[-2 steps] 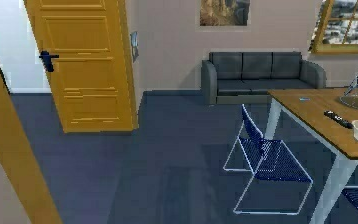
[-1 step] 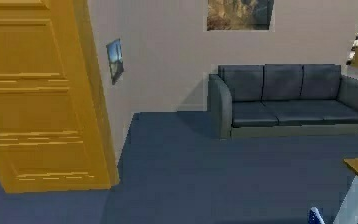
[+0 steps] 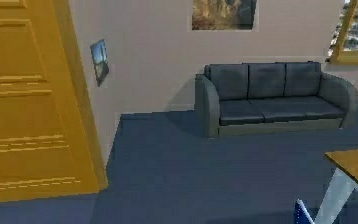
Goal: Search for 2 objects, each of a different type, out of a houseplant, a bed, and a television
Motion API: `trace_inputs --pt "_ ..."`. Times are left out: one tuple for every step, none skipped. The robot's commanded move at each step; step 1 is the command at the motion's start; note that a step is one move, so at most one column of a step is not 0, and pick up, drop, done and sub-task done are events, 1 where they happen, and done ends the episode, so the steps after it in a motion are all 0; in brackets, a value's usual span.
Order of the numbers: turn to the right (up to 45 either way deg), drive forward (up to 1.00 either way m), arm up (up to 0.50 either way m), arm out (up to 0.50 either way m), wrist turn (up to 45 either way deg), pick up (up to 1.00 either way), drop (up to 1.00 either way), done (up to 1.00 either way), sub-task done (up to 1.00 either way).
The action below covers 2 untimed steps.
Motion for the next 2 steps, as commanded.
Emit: trace_inputs --pt "0.0 0.8 0.0 0.0 0.0 0.0 0.0 0.0 0.0" --pt "45.0 0.0 0.0 0.0 0.0 0.0 0.0 0.0 0.0"
